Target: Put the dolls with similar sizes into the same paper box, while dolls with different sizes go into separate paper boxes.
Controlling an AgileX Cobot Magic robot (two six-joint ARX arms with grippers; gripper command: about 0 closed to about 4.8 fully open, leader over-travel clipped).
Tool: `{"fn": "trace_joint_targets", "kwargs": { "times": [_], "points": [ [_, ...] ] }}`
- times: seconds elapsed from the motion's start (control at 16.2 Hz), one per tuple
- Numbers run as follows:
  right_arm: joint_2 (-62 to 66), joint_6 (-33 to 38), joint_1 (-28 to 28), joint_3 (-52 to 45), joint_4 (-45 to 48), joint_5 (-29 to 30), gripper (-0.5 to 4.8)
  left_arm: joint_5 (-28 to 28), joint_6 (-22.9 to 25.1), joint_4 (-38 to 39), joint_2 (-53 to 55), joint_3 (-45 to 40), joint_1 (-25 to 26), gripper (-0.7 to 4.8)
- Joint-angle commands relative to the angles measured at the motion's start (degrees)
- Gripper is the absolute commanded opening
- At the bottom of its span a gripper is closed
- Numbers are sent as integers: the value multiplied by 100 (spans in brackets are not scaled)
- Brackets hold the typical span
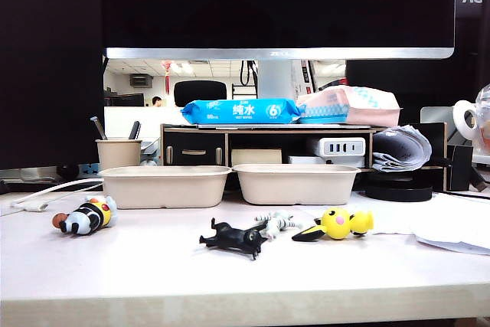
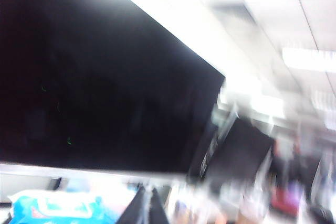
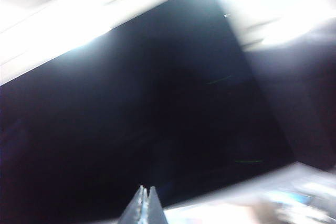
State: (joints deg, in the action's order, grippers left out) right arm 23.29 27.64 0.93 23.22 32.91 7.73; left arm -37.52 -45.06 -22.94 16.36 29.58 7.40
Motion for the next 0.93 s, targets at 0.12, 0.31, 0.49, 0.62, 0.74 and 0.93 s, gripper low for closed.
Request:
{"fn": "trace_joint_targets", "kwargs": {
  "times": [0.12, 0.31, 0.49, 0.62, 0.74, 0.93],
  "points": [
    [2754, -2887, -227, 2457, -3969, 3067, -5, 144, 4870, 4990, 2566, 2286, 11, -5],
    [4795, -5016, -1134, 3759, -7095, 1860, -5, 291, 5755, 6061, 4400, 2791, -20, -5],
    [6164, -5510, -2199, 4030, -7735, 997, 4, 1342, 6085, 6889, 5768, 2830, -715, -5],
    [6601, -5510, -2597, 4039, -7528, 802, 208, 2221, 6365, 7197, 6312, 2830, -1403, -5],
    [6800, -5488, -2855, 4039, -7383, 393, 379, 2723, 6371, 7108, 6570, 2828, -1897, -4],
    [6898, -5495, -2929, 4035, -6929, 240, 479, 2938, 6306, 6474, 6588, 2833, -2201, 166]
  ]
}}
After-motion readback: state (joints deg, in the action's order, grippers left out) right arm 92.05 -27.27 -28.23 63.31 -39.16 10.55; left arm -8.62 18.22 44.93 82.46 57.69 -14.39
